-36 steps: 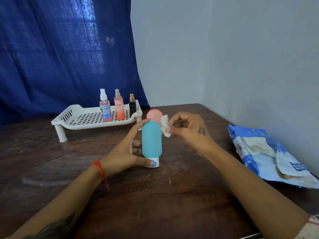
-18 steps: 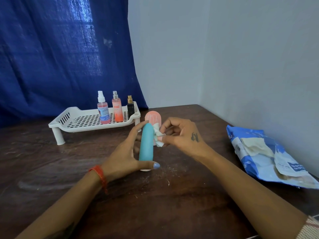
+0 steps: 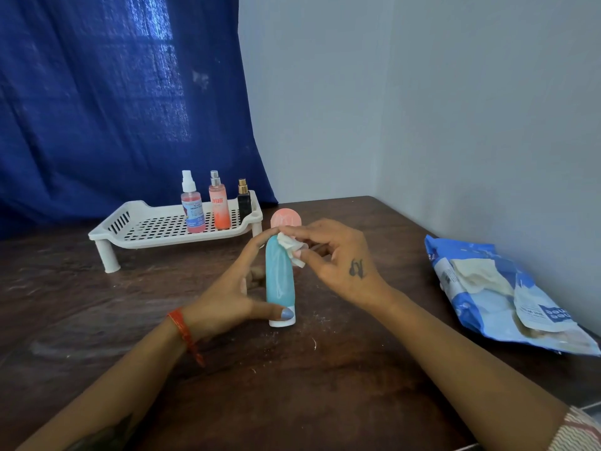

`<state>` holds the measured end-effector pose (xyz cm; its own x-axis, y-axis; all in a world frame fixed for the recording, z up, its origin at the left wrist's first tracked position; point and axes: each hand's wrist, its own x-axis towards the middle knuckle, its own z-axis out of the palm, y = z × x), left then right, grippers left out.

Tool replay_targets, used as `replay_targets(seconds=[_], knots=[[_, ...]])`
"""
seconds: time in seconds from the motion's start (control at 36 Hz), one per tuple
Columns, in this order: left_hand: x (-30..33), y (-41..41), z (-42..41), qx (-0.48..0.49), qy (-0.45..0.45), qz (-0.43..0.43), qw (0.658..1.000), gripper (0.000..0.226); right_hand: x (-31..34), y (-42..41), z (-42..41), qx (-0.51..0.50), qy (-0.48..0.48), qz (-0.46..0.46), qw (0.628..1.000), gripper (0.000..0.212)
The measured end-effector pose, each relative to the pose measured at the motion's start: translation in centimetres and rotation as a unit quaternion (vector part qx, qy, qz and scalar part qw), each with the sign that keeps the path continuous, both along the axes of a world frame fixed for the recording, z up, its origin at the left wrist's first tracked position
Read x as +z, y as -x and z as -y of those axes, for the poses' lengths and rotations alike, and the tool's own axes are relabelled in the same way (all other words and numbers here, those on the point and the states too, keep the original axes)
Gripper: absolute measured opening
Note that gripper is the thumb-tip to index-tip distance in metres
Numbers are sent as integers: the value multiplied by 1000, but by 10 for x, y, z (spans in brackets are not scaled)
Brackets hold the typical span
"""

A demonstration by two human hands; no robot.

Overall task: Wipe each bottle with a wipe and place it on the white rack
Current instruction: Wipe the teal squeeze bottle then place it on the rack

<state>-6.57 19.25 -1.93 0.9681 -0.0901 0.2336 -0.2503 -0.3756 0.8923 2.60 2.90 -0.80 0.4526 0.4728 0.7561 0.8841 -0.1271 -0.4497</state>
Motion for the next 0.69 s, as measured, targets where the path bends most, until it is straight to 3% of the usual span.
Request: replay_targets(seconds=[0.19,0.47,0.69], knots=[[1,1,2,-5,50,-9,999,106,-4,-7,0,-75,-29,10,997,34],[2,-1,-1,-6,50,-20,999,103,-6,1,-4,-3,-37,76,996,32],[4,-1,-3,-8,58,-38,998,106,-11,-9,-4,-59,-15,48,997,28]])
